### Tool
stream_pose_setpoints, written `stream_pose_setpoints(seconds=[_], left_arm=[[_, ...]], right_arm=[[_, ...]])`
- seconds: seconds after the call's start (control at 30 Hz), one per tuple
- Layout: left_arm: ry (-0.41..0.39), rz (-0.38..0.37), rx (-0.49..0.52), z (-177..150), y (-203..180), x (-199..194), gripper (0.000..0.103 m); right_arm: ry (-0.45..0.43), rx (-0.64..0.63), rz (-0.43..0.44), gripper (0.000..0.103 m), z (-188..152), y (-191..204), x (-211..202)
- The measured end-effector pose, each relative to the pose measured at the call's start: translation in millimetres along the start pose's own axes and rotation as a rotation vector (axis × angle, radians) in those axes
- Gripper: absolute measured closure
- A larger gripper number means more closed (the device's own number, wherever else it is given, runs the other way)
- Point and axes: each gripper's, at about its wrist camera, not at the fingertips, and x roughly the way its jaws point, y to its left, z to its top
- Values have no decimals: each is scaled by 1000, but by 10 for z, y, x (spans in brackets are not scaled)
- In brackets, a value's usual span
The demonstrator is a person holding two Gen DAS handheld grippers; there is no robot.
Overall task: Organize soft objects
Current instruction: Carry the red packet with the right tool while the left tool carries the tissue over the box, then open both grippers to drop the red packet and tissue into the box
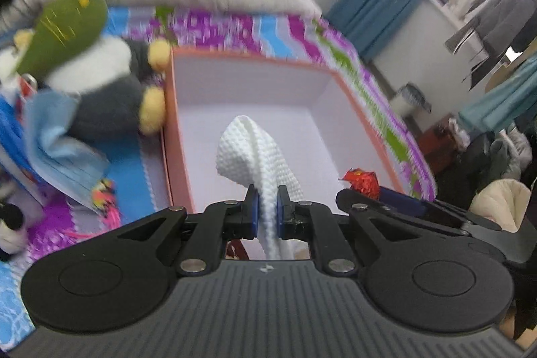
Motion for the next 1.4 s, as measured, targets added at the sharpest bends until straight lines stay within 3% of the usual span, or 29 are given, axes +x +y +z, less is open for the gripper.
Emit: stream_pose_setpoints(seconds=[0.1, 0.23, 0.43, 0.53, 0.63, 1.0, 1.4], left_arm=[[65, 13, -10, 13, 29, 258, 91], [120, 31, -10, 19, 9, 496, 91], [133, 43, 41, -13, -111, 570, 90], [131, 66, 62, -26, -154, 578, 80], [122, 66, 63, -39, -153, 521, 79], [-45, 97, 205, -161, -309, -221, 79], [-210, 140, 284, -666, -232, -1029, 79]], right_arm=[[71, 43, -2, 45, -54, -145, 184], [100, 44, -32, 45, -146, -259, 303], [126, 54, -38, 44, -227, -357, 376], [121, 47, -32, 39, -228, -367, 350], [96, 37, -24, 39, -192, -347, 280], [-105, 16, 13, 39, -144, -108, -359], [-257, -105, 40, 39, -548, 376, -946]])
